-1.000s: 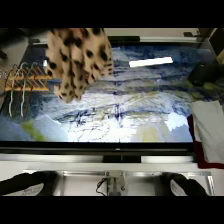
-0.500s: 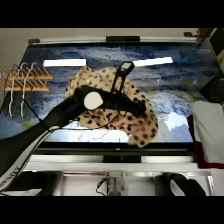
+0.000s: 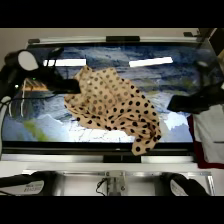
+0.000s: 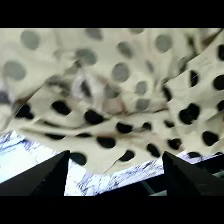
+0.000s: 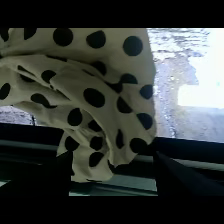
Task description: Fold the shirts.
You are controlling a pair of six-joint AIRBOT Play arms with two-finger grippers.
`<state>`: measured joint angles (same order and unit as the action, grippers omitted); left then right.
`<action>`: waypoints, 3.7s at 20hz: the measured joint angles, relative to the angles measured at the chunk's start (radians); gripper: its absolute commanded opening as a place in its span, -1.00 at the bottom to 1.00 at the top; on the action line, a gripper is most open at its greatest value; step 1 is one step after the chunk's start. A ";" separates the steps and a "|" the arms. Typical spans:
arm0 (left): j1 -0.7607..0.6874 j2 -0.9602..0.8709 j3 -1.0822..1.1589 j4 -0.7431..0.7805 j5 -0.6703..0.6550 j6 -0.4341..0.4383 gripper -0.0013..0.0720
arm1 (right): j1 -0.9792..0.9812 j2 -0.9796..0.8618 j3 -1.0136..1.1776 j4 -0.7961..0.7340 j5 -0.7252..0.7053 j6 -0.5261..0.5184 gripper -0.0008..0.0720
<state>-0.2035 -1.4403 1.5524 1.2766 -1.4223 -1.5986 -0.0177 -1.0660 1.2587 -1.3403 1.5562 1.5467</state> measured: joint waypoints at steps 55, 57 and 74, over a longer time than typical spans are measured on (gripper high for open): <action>0.092 0.431 -0.192 -0.325 0.428 0.222 -0.83 | 0.134 -0.344 0.578 -0.128 -0.477 -0.055 -0.83; 0.056 0.344 -0.260 -0.351 0.465 0.219 -0.83 | 0.132 -0.444 0.575 -0.037 -0.571 -0.039 -0.83; 0.058 -0.035 -0.223 -0.443 0.209 0.269 0.77 | 0.115 -0.585 0.611 0.177 -0.378 -0.010 0.71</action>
<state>-0.1455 -1.4754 1.3293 0.8333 -1.2133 -1.3293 0.0975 -1.6512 1.8694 -1.1629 1.1778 1.5372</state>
